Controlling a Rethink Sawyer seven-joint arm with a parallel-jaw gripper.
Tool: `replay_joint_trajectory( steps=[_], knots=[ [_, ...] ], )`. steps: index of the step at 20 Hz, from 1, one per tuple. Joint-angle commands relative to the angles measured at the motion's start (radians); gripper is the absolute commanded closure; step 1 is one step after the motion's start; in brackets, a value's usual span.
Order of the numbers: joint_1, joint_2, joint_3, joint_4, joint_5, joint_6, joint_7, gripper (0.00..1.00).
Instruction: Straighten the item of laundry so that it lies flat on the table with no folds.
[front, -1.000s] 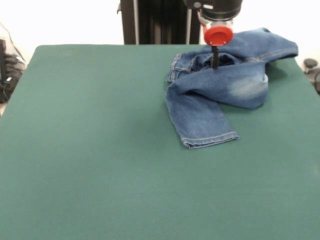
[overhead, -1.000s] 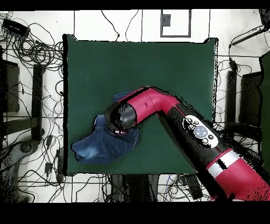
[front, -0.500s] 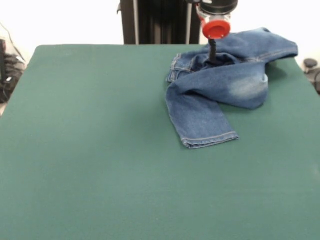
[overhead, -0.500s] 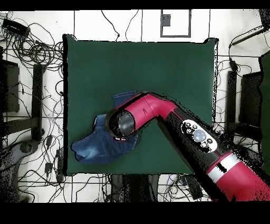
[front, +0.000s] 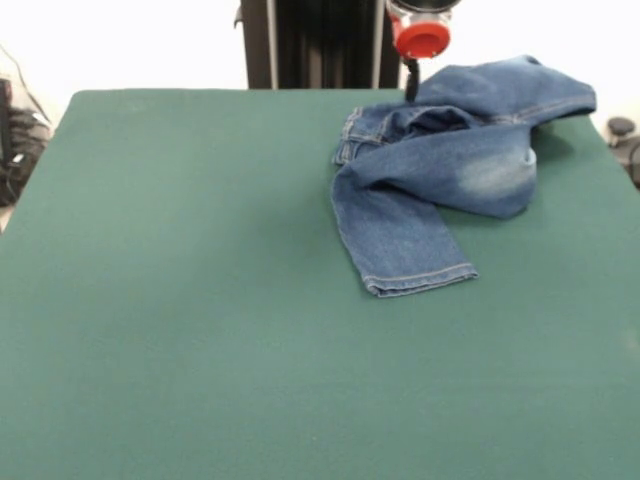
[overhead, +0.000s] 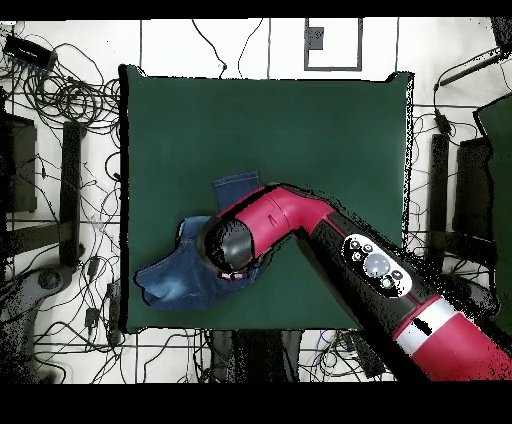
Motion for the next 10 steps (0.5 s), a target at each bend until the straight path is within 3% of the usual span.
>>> replay_joint_trajectory(
  steps=[1,10],
  knots=[
    [0.016,0.014,-0.033,0.079,-0.011,0.105,-0.165,0.00],
    [0.011,0.058,-0.060,0.063,-0.095,0.040,-0.176,0.00]
  ],
)
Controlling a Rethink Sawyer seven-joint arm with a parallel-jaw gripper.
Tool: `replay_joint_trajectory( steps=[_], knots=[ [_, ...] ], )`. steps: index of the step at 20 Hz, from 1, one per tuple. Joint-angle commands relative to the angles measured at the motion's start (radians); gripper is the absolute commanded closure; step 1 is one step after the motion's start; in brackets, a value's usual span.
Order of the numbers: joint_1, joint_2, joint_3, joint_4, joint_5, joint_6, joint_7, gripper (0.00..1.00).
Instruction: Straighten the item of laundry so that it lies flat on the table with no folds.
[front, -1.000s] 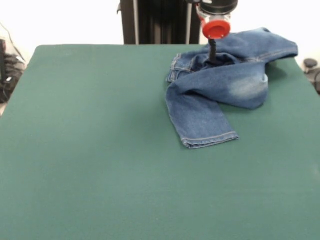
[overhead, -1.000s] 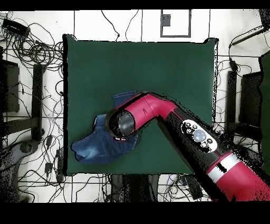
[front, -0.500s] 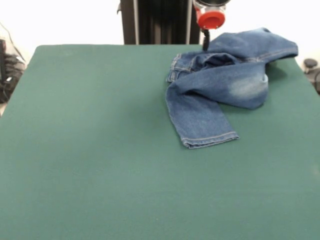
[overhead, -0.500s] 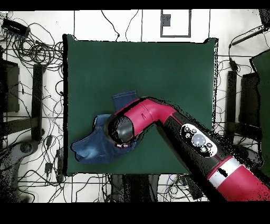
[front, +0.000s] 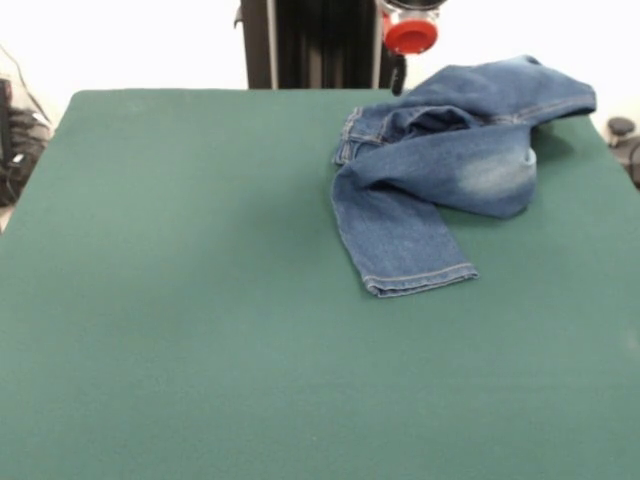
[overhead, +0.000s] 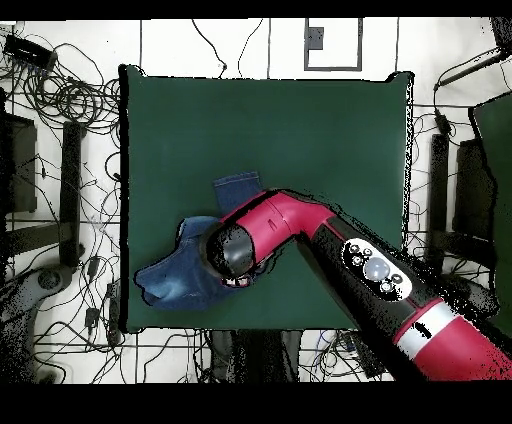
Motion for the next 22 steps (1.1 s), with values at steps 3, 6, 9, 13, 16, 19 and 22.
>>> replay_joint_trajectory(
  steps=[3,6,9,13,16,19,22],
  knots=[
    [-0.009,0.087,-0.058,0.032,-0.118,-0.011,-0.201,0.00],
    [-0.025,0.124,-0.071,0.012,-0.175,-0.044,-0.232,0.00],
    [-0.014,0.165,-0.086,-0.001,-0.233,-0.084,-0.211,0.00],
    [-0.003,0.220,-0.087,-0.017,-0.313,-0.150,-0.197,0.00],
    [0.012,0.258,-0.108,-0.030,-0.368,-0.189,-0.163,0.00],
    [0.043,0.270,-0.120,-0.029,-0.399,-0.215,-0.099,0.00],
    [0.055,0.277,-0.124,-0.029,-0.407,-0.251,-0.059,0.00]
  ],
)
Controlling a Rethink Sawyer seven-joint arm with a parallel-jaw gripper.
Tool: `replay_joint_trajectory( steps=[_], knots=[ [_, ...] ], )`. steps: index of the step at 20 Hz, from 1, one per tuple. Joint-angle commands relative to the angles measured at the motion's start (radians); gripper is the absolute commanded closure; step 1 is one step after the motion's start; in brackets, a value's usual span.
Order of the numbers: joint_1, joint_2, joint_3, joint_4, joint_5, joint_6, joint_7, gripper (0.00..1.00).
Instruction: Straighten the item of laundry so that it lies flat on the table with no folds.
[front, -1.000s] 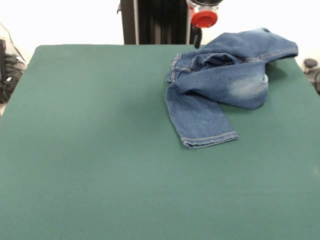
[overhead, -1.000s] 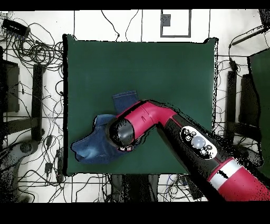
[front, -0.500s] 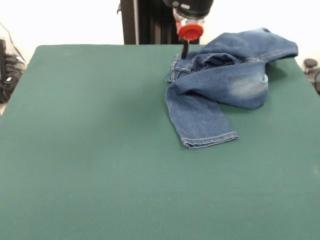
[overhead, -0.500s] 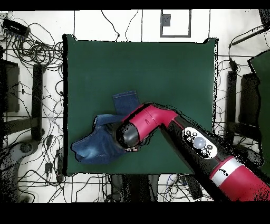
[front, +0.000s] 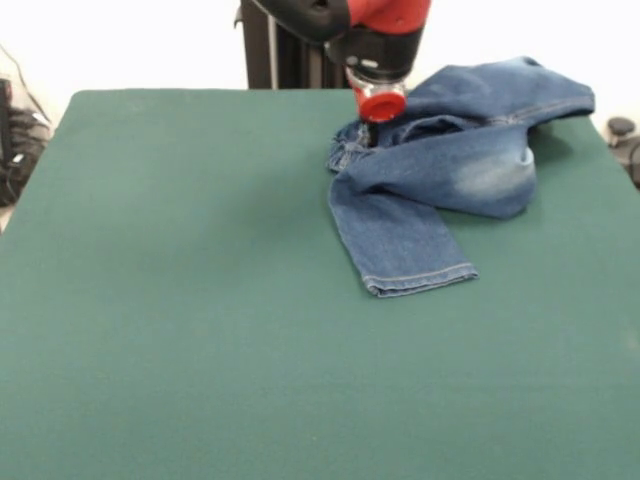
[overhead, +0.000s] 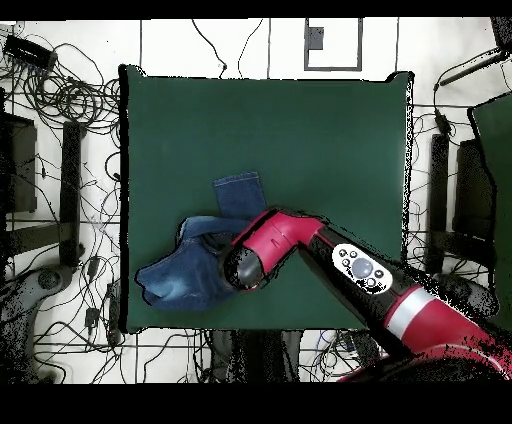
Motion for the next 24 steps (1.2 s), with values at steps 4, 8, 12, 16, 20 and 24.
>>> replay_joint_trajectory(
  steps=[4,8,12,16,20,24],
  knots=[
    [0.086,0.091,-0.060,-0.043,-0.090,-0.181,0.016,0.00],
    [0.089,0.097,-0.060,-0.048,-0.085,-0.221,0.039,1.00],
    [0.086,0.077,-0.008,-0.026,-0.116,-0.260,-0.092,1.00],
    [0.104,0.031,-0.066,-0.025,-0.087,-0.269,0.128,1.00],
    [0.085,-0.082,-0.031,0.067,-0.025,-0.213,0.082,1.00],
    [-0.011,-0.292,-0.009,0.186,0.065,-0.200,0.092,1.00]
  ],
)
